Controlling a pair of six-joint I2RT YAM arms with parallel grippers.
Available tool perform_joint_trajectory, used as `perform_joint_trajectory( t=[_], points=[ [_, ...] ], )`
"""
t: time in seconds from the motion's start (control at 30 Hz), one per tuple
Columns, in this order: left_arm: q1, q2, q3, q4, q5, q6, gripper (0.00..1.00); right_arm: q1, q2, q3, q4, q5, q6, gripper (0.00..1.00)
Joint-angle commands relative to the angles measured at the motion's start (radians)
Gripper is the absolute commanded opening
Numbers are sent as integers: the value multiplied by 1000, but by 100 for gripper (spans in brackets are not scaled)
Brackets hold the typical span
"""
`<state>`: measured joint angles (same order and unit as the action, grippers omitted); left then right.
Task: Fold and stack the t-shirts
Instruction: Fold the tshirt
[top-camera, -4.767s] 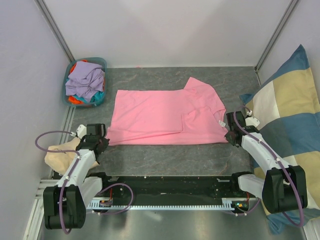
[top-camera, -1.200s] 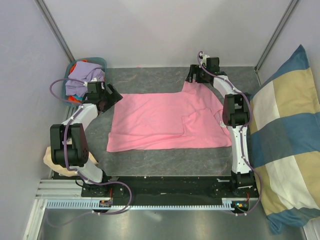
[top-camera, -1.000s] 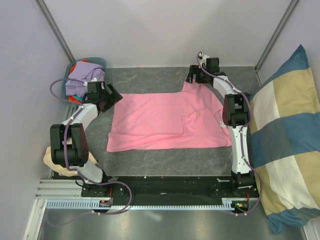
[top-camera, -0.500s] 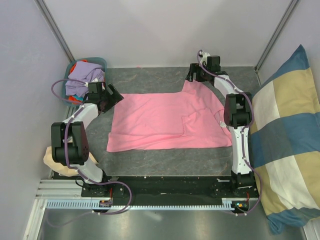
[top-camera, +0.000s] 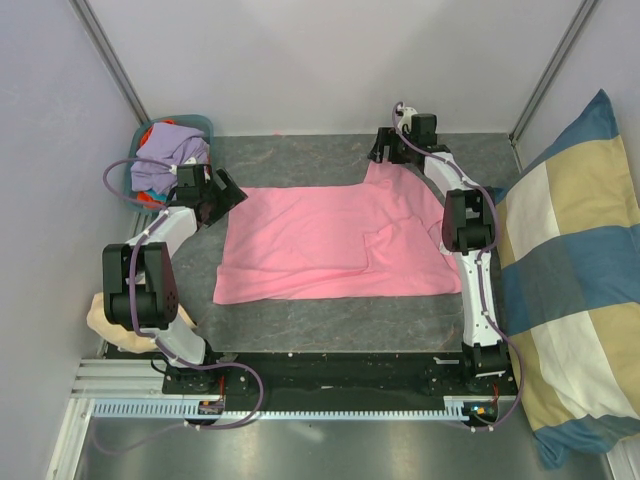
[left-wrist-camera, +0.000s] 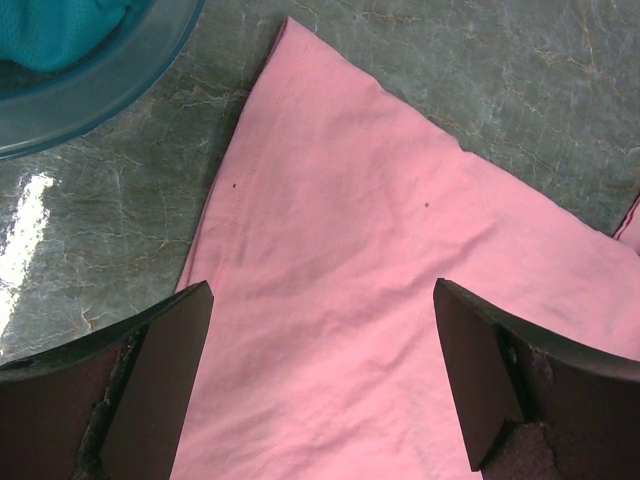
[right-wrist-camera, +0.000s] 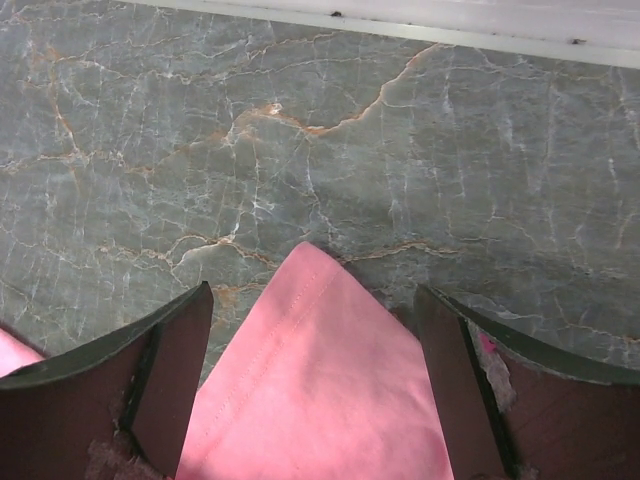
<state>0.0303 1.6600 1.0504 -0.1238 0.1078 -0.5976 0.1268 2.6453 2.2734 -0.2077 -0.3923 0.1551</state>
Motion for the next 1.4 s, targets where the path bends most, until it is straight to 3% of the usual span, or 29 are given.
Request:
perform_joint_trajectory(
  t=[0.0, 0.1, 0.3, 0.67, 0.87, 1.07, 1.17, 1.27, 1.37],
  points=[
    [-1, 14, 2, 36, 6, 4, 100, 4, 24, 28, -22, -11, 6, 90],
    [-1, 11, -4, 35, 3, 4, 100, 4, 28, 32, -22, -14, 14, 85],
    [-3, 0, -4, 32, -3, 4, 100, 5, 36, 26, -21, -22, 40, 64],
    [-1, -3, -10, 23, -10, 1, 100, 4, 28, -6, -45, 21, 86, 60],
    [-1, 3, -1, 18, -8, -2, 100, 5, 33, -3, -71, 56, 103, 50],
    [0, 1, 0, 10, -17, -1, 100, 4, 41, 12, -85, 63, 104, 31],
    [-1, 4, -1, 10, -19, -1, 100, 4, 42, 14, -88, 63, 104, 13],
    [0, 6, -1, 9, -20, 1, 100, 4, 41, 12, -88, 64, 103, 1],
    [0, 6, 2, 7, -20, 1, 100, 5, 33, 2, -87, 78, 103, 0]
  ],
)
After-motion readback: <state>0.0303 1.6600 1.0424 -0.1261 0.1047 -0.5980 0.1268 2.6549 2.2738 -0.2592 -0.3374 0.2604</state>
